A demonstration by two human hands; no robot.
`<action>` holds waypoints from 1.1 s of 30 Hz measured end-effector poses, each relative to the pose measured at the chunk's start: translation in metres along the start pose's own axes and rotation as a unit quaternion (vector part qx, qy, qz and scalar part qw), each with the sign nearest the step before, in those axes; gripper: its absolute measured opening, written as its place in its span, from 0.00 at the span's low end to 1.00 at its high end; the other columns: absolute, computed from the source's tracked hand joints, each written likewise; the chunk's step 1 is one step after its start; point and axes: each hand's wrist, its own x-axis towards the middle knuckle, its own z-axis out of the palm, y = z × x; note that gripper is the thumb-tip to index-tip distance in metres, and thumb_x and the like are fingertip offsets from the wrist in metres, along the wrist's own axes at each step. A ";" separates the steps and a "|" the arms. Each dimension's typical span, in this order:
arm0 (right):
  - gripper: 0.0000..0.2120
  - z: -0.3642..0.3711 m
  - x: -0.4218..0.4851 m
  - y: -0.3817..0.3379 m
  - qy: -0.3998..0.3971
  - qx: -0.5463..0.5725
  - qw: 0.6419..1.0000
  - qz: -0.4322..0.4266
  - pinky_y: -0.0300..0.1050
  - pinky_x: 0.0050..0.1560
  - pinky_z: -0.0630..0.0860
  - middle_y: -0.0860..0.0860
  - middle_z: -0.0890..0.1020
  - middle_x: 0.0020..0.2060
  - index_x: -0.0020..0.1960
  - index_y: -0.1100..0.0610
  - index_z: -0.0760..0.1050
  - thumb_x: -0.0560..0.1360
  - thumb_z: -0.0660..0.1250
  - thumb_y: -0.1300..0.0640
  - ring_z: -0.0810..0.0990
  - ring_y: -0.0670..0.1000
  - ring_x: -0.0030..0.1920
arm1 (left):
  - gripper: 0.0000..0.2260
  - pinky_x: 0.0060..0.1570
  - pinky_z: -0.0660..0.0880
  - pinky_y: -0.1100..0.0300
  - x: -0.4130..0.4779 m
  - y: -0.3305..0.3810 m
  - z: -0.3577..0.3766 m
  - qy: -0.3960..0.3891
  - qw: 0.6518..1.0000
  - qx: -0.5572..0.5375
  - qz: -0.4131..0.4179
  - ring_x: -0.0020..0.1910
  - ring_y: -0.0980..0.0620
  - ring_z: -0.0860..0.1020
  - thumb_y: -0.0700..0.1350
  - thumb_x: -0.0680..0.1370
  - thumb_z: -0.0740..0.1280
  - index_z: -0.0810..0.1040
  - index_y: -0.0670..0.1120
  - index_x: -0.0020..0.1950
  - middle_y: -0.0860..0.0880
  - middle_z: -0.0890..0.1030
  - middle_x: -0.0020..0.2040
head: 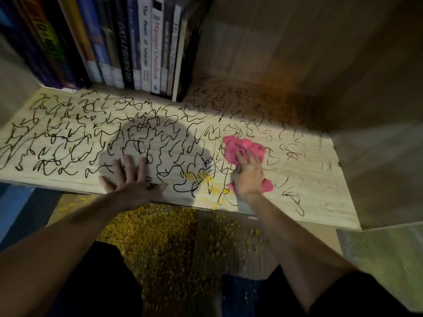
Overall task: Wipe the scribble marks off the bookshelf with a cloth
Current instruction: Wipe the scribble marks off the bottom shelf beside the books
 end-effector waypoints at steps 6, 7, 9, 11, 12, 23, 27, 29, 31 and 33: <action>0.25 0.043 -0.061 -0.076 -0.072 0.149 0.982 -0.095 0.48 0.76 0.54 0.50 0.67 0.72 0.68 0.53 0.73 0.74 0.61 0.70 0.61 0.52 0.74 | 0.41 0.68 0.34 0.34 -0.003 -0.002 0.000 0.005 1.000 0.011 0.002 0.72 0.42 0.26 0.69 0.76 0.52 0.31 0.51 0.76 0.44 0.24 0.73; 0.24 0.036 -0.062 -0.083 -0.100 0.182 0.974 -0.090 0.47 0.74 0.60 0.51 0.68 0.71 0.66 0.54 0.74 0.75 0.59 0.72 0.64 0.52 0.72 | 0.41 0.68 0.33 0.34 -0.003 -0.003 0.000 0.005 1.000 0.004 0.008 0.71 0.42 0.25 0.68 0.77 0.52 0.31 0.52 0.76 0.44 0.24 0.73; 0.23 0.009 -0.054 -0.083 -0.112 0.254 0.958 -0.075 0.45 0.63 0.73 0.54 0.71 0.68 0.63 0.56 0.76 0.75 0.57 0.74 0.72 0.56 0.66 | 0.41 0.67 0.32 0.35 -0.005 -0.006 -0.001 0.005 1.000 -0.013 0.019 0.71 0.42 0.25 0.67 0.77 0.54 0.31 0.52 0.76 0.44 0.24 0.73; 0.27 -0.027 -0.034 -0.062 -0.073 0.355 0.932 -0.028 0.40 0.39 0.80 0.56 0.74 0.63 0.56 0.47 0.76 0.75 0.55 0.76 0.80 0.60 0.53 | 0.40 0.67 0.31 0.35 -0.004 -0.005 -0.002 0.001 1.000 -0.016 0.026 0.70 0.41 0.24 0.66 0.78 0.53 0.31 0.51 0.76 0.44 0.23 0.72; 0.27 -0.044 -0.025 -0.047 -0.050 0.385 0.921 0.009 0.38 0.32 0.79 0.55 0.73 0.62 0.53 0.43 0.75 0.76 0.55 0.75 0.81 0.60 0.48 | 0.40 0.67 0.31 0.35 -0.004 -0.005 -0.003 -0.001 1.000 -0.016 0.027 0.70 0.41 0.24 0.65 0.78 0.53 0.30 0.50 0.76 0.44 0.23 0.72; 0.27 0.039 -0.077 -0.030 0.130 0.083 0.988 0.010 0.54 0.65 0.72 0.58 0.75 0.65 0.64 0.60 0.77 0.65 0.70 0.72 0.74 0.61 0.63 | 0.41 0.66 0.32 0.34 0.001 -0.008 0.000 -0.004 1.000 -0.010 0.027 0.70 0.39 0.24 0.66 0.78 0.52 0.29 0.49 0.75 0.43 0.23 0.72; 0.24 0.049 -0.080 -0.075 -0.021 0.172 0.985 -0.023 0.41 0.68 0.62 0.40 0.74 0.62 0.62 0.54 0.78 0.71 0.64 0.72 0.73 0.57 0.65 | 0.42 0.66 0.32 0.34 0.000 -0.009 0.002 0.006 0.999 -0.012 0.033 0.70 0.40 0.24 0.66 0.77 0.54 0.29 0.49 0.75 0.43 0.23 0.72; 0.29 0.031 -0.066 -0.070 -0.085 0.295 0.952 0.020 0.49 0.53 0.79 0.34 0.71 0.58 0.56 0.44 0.80 0.73 0.59 0.75 0.81 0.58 0.55 | 0.42 0.67 0.32 0.34 -0.001 -0.009 0.001 0.008 0.999 -0.010 0.034 0.71 0.40 0.25 0.66 0.78 0.54 0.30 0.49 0.76 0.43 0.24 0.72; 0.35 0.001 -0.052 -0.055 -0.009 0.371 0.927 0.058 0.44 0.28 0.78 0.47 0.74 0.61 0.47 0.34 0.78 0.75 0.55 0.76 0.84 0.55 0.37 | 0.41 0.66 0.32 0.34 -0.001 -0.009 0.001 0.009 0.999 -0.007 0.035 0.71 0.40 0.25 0.66 0.78 0.54 0.30 0.49 0.76 0.42 0.24 0.72; 0.29 -0.023 -0.038 -0.028 0.097 0.308 0.943 0.081 0.39 0.34 0.79 0.52 0.70 0.66 0.55 0.41 0.78 0.76 0.55 0.74 0.82 0.52 0.42 | 0.41 0.66 0.32 0.34 -0.001 -0.009 0.000 0.006 0.999 -0.005 0.035 0.70 0.39 0.25 0.66 0.78 0.53 0.29 0.49 0.75 0.42 0.24 0.72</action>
